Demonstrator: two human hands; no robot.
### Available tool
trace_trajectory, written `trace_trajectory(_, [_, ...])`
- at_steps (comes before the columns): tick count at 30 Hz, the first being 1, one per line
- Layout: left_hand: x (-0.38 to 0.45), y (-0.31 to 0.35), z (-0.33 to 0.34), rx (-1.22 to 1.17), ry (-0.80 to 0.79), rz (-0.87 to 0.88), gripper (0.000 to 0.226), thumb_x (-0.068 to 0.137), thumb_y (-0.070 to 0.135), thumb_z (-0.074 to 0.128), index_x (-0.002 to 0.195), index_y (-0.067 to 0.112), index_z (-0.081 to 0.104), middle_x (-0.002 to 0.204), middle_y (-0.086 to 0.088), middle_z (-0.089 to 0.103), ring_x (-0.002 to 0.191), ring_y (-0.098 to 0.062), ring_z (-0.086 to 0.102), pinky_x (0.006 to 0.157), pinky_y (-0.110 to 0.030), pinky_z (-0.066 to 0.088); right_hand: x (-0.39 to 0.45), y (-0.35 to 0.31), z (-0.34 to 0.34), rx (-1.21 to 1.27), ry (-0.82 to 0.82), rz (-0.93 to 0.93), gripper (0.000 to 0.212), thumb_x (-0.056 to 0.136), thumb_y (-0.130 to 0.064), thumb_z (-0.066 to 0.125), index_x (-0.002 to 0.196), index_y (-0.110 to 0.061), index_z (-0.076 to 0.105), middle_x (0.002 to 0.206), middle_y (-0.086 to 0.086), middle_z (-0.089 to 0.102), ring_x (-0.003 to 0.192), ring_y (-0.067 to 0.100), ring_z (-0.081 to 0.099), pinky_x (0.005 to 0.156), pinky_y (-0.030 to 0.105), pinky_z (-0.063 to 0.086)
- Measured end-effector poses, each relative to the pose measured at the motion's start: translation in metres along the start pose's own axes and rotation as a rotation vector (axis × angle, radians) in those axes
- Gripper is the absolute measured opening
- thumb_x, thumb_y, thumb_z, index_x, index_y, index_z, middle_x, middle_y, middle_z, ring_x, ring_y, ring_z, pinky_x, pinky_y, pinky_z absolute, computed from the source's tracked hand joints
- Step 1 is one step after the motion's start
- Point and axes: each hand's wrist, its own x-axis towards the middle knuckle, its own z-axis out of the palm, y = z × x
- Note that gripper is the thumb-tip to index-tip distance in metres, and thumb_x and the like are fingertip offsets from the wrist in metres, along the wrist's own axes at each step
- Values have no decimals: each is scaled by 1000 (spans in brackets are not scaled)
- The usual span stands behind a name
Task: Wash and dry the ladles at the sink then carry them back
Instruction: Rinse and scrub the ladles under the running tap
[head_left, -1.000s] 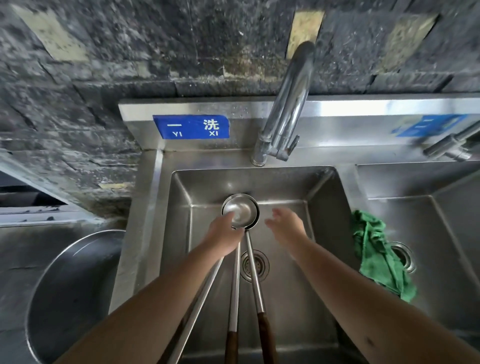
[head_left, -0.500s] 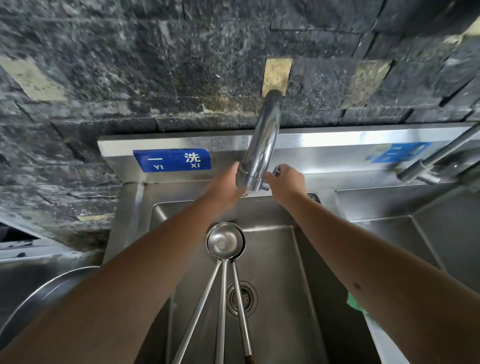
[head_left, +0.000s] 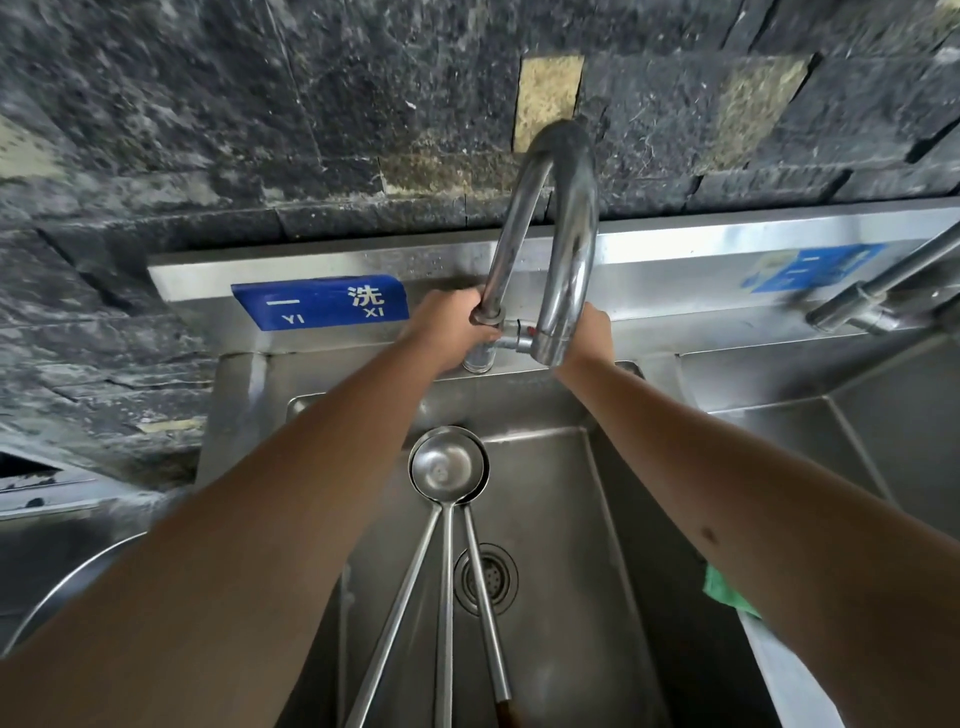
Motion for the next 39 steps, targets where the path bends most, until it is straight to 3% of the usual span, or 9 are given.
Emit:
trace_trajectory(3, [1, -1, 0, 48, -12, 9, 18, 92, 17, 61, 104, 3, 62, 71, 3, 45, 59, -9, 41, 55, -25, 35, 0, 1, 1, 46, 15, 41, 32, 96, -10, 56, 66, -10, 44, 97, 22, 65, 98, 36, 61, 89, 47, 50])
trace_trajectory(5, [2, -3, 2, 61, -14, 12, 20, 92, 18, 61, 106, 4, 61, 77, 1, 49, 62, -12, 44, 58, -27, 35, 1, 3, 2, 60, 30, 58, 19, 95, -10, 56, 79, 1, 57, 102, 24, 66, 98, 37, 62, 90, 48, 50])
trace_trajectory(15, [-3, -3, 7, 97, -9, -29, 12, 92, 13, 53, 102, 9, 58, 94, -11, 60, 85, -31, 57, 67, -32, 40, 2, 7, 6, 64, 5, 41, 15, 92, -9, 55, 88, 1, 65, 91, 19, 70, 88, 33, 65, 80, 43, 54])
trace_trajectory(24, [1, -7, 14, 65, 16, -12, 13, 95, 19, 53, 104, 12, 58, 93, -7, 59, 81, -24, 53, 71, -31, 43, -1, 10, 4, -21, 4, 60, 31, 95, -4, 44, 65, -8, 43, 81, 10, 53, 77, 27, 48, 67, 33, 38])
trace_trajectory(27, [1, -6, 15, 47, 17, -24, 20, 96, 18, 53, 113, 11, 59, 93, -5, 56, 81, -21, 50, 72, -30, 42, -1, 12, 5, -4, 10, 60, 22, 95, -4, 39, 80, -2, 55, 83, 12, 54, 79, 27, 47, 68, 32, 37])
trace_trajectory(32, [-12, -5, 18, -382, -16, -205, 34, 98, 13, 48, 129, 0, 54, 122, -23, 62, 113, -38, 59, 98, -46, 47, -5, 19, 13, 95, 1, 68, 29, 99, -20, 44, 85, -1, 61, 78, 11, 59, 77, 26, 51, 64, 31, 38])
trace_trajectory(35, [-36, -18, 30, -449, -109, -314, 58, 86, 20, 57, 138, -2, 45, 133, -19, 56, 123, -37, 54, 106, -48, 42, -19, 28, 27, 107, -43, 87, 36, 96, -30, 48, 67, -12, 57, 65, 4, 55, 71, 25, 51, 62, 29, 35])
trace_trajectory(37, [-56, -40, 51, -514, -172, -382, 70, 79, 25, 59, 141, 0, 42, 136, -24, 54, 124, -40, 53, 102, -45, 47, -39, 36, 39, 110, -107, 111, 38, 93, -28, 51, 58, -14, 51, 59, 3, 50, 68, 23, 49, 62, 31, 37])
trace_trajectory(39, [-88, -60, 70, -411, -196, -353, 58, 87, 23, 62, 140, 8, 45, 129, -20, 60, 110, -32, 62, 77, -24, 53, -67, 45, 56, 100, -197, 128, 29, 88, -25, 53, 66, -8, 61, 65, 7, 60, 69, 25, 56, 63, 33, 45])
